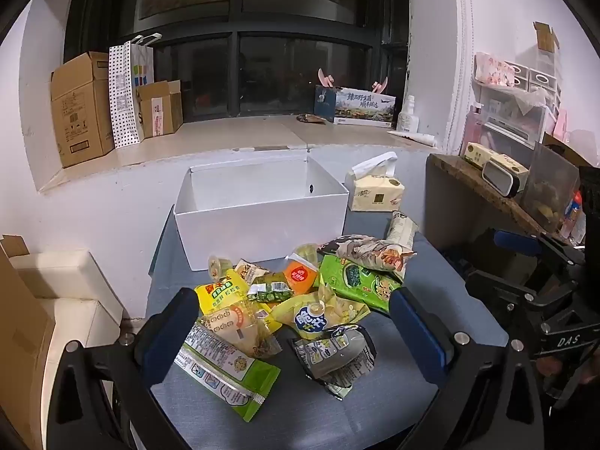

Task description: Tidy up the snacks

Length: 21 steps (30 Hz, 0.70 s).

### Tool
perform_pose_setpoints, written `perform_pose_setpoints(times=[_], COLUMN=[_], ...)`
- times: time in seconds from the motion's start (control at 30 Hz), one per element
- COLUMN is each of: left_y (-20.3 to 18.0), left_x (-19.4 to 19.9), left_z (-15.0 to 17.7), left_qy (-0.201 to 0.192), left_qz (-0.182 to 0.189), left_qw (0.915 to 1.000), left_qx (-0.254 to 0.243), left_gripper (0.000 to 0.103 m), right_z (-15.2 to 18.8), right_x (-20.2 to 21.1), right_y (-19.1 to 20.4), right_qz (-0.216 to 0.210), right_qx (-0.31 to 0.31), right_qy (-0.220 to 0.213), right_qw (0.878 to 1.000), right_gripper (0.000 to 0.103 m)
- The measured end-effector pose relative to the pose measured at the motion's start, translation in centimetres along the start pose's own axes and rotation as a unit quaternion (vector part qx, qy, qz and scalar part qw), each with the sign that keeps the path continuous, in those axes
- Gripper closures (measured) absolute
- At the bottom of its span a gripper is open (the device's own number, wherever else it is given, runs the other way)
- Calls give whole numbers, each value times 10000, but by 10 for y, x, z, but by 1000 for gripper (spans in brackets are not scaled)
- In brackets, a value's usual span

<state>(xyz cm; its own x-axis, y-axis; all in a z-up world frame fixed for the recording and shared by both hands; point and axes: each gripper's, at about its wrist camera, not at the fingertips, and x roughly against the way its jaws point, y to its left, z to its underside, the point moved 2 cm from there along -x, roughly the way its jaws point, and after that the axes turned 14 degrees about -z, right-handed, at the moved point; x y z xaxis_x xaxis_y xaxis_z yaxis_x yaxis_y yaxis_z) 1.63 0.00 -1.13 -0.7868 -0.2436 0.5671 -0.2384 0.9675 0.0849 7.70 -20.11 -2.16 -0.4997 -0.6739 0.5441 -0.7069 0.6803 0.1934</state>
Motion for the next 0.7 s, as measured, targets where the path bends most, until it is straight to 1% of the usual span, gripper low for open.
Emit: perform_pose_setpoints(times=[0.33,0.7], left_y=[1,-2], left_x=[0,1], left_z=[-1,-1], left_qy=[-27,-18], left_qz=[-1,-27], left_qw=[10000,10000], left_qx=[-25,-64], left_gripper=[0,0], right_z=[-1,1], right_x=[2,3], right_y=[-3,-5], right_qz=[59,22], right_qx=[-114,-130], right_qy=[-28,-46], right_qw=[9999,9999], right_gripper=[0,0])
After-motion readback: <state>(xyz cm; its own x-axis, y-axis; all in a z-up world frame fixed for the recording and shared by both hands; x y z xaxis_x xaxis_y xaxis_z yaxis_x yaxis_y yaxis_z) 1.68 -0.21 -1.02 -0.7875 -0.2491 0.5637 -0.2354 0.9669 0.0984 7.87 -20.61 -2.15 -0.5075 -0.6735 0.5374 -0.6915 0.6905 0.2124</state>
